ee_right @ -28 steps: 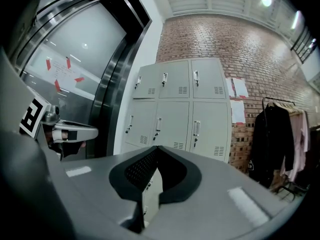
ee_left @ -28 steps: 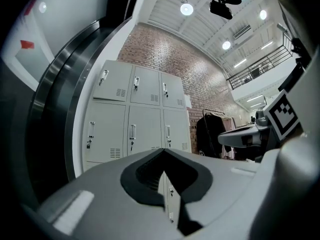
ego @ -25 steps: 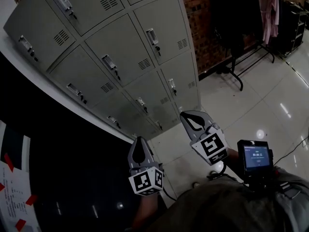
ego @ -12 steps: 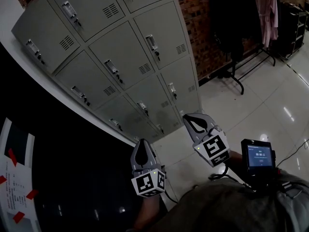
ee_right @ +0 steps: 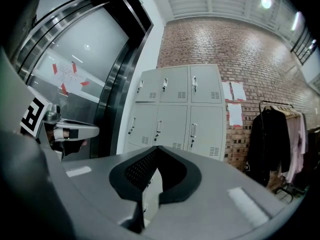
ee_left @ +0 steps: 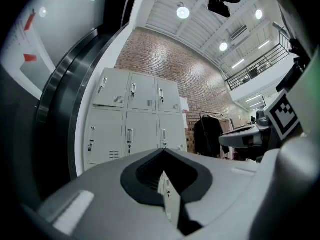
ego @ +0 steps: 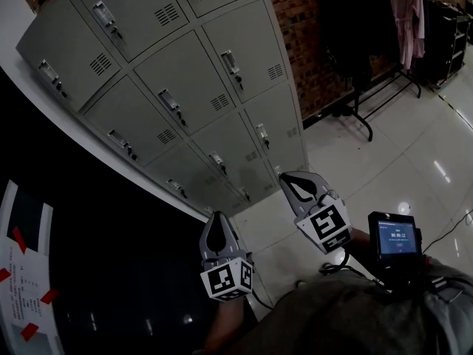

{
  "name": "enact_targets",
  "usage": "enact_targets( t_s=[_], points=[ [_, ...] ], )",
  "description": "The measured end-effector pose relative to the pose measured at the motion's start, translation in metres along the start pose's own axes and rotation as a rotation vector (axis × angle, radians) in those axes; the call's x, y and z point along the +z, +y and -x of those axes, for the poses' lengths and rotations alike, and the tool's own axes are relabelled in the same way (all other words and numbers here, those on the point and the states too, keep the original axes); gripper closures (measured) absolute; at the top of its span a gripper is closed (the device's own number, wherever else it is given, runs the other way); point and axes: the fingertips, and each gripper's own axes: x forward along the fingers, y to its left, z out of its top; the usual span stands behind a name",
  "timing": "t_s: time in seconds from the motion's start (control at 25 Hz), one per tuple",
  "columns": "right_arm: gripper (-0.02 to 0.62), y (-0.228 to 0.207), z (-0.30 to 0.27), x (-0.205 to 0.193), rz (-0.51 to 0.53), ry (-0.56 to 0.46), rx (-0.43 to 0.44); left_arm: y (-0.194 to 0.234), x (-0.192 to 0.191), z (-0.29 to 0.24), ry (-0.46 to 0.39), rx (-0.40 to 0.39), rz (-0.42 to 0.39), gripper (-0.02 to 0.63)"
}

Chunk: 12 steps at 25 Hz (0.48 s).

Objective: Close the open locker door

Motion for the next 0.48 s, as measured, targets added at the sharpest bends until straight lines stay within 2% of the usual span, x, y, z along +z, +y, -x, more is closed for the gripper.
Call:
enact_targets(
  t_s=[0.48],
  points=[
    [0.589, -0.0007, -0.0087, -0.0003, 0.007, -0.004, -0.004, 0.0076, -0.0096, -0.0065, -0.013, 0.002, 0.011, 0.604]
  ],
)
